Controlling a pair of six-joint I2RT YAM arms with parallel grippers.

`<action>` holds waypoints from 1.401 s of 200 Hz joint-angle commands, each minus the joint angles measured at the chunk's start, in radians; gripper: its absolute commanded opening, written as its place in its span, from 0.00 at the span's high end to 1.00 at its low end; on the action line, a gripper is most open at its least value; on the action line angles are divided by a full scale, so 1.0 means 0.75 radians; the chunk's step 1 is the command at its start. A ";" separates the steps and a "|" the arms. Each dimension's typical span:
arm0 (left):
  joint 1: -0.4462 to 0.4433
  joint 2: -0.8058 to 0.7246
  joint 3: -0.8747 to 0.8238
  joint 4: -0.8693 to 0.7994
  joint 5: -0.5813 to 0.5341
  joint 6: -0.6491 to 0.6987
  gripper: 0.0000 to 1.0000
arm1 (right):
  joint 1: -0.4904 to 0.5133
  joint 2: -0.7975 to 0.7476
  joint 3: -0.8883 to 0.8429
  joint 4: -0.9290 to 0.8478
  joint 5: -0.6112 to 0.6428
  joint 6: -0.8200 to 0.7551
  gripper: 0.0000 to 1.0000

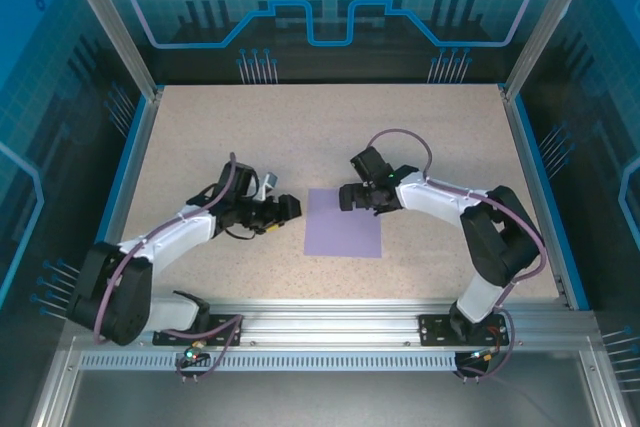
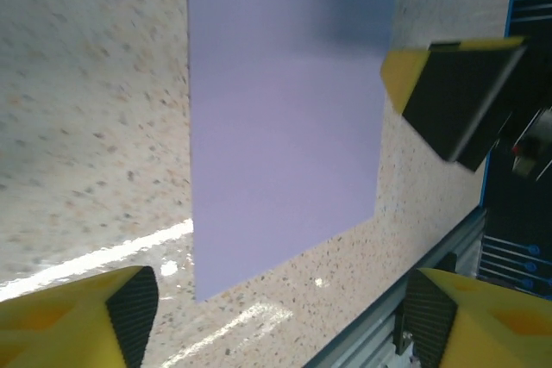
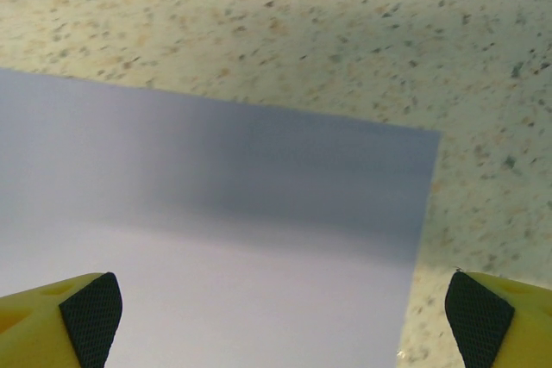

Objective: Fold a paper plane with a square sheet of paper (fold left side to right side)
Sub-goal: Pick up the square sheet of paper from the center of the table.

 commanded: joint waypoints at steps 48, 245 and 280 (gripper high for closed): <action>-0.196 0.309 0.118 0.127 0.019 -0.091 0.36 | -0.066 0.166 0.059 0.037 -0.077 -0.129 0.00; -0.264 0.483 0.127 0.187 -0.089 -0.125 0.46 | 0.114 0.076 -0.027 -0.034 -0.193 -0.028 0.21; -0.264 0.451 0.132 0.195 -0.086 -0.126 0.46 | 0.113 0.042 -0.023 -0.034 -0.202 -0.054 0.41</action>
